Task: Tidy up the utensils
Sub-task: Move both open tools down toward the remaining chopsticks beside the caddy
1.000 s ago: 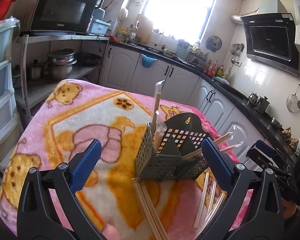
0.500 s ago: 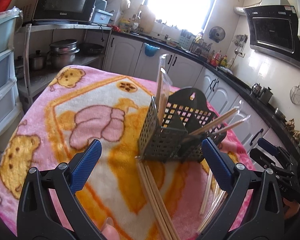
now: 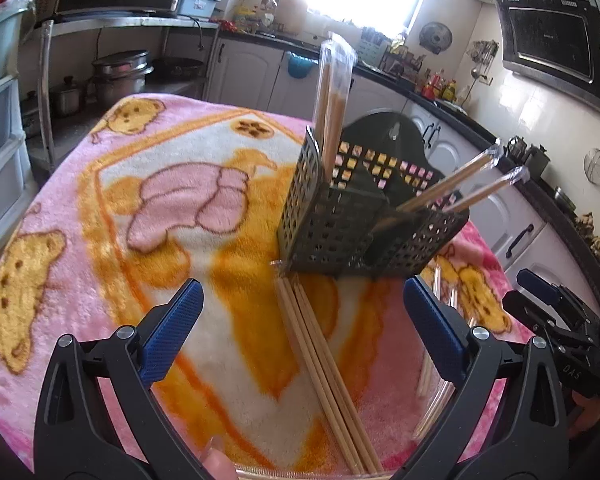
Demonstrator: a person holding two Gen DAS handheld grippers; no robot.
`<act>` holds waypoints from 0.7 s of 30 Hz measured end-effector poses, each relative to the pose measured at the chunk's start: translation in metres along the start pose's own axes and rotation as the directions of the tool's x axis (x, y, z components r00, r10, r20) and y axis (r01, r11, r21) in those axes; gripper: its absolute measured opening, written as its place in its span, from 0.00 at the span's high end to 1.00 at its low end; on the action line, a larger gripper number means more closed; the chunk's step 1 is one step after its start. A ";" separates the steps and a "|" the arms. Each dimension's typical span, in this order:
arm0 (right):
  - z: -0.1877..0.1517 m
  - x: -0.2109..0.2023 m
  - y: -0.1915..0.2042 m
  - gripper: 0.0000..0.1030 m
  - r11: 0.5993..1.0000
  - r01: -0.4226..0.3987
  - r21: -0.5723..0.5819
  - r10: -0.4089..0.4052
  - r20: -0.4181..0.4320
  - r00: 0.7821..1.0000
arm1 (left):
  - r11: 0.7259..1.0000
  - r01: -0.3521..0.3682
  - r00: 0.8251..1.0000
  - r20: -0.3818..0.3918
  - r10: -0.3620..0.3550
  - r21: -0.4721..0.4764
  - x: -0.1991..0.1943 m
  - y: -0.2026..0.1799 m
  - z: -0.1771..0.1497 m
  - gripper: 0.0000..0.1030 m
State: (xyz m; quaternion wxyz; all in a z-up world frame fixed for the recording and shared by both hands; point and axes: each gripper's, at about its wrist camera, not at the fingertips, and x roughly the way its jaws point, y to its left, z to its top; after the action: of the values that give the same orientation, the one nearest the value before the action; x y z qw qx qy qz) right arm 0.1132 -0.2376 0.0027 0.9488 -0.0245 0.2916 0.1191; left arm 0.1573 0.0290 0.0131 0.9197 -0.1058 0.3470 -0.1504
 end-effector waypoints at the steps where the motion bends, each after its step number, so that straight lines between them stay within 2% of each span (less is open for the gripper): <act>1: -0.002 0.001 -0.001 0.33 1.000 0.002 0.004 -0.002 -0.005 1.000 | 1.000 0.004 1.000 -0.012 -0.004 -0.001 0.003 0.000 -0.002 0.10; 5: -0.013 0.004 -0.008 0.33 1.000 0.015 0.027 -0.014 -0.038 0.999 | 1.000 0.008 0.999 -0.042 -0.008 0.000 0.012 0.000 -0.009 0.12; 11: -0.029 0.011 -0.025 0.33 0.996 0.043 0.072 -0.036 -0.085 0.996 | 0.999 0.035 0.995 -0.090 -0.036 -0.019 0.026 0.004 -0.016 0.23; 21: -0.047 0.033 -0.063 0.35 0.978 0.079 0.191 -0.046 -0.172 0.984 | 0.998 0.037 0.987 -0.151 -0.045 -0.056 0.054 0.015 -0.013 0.45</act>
State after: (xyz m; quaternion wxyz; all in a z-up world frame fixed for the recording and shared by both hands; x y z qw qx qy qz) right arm 0.1296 -0.2969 -0.0559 0.9220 0.0506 0.3795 0.0572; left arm 0.1900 0.0226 -0.0337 0.8841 -0.1256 0.4179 -0.1674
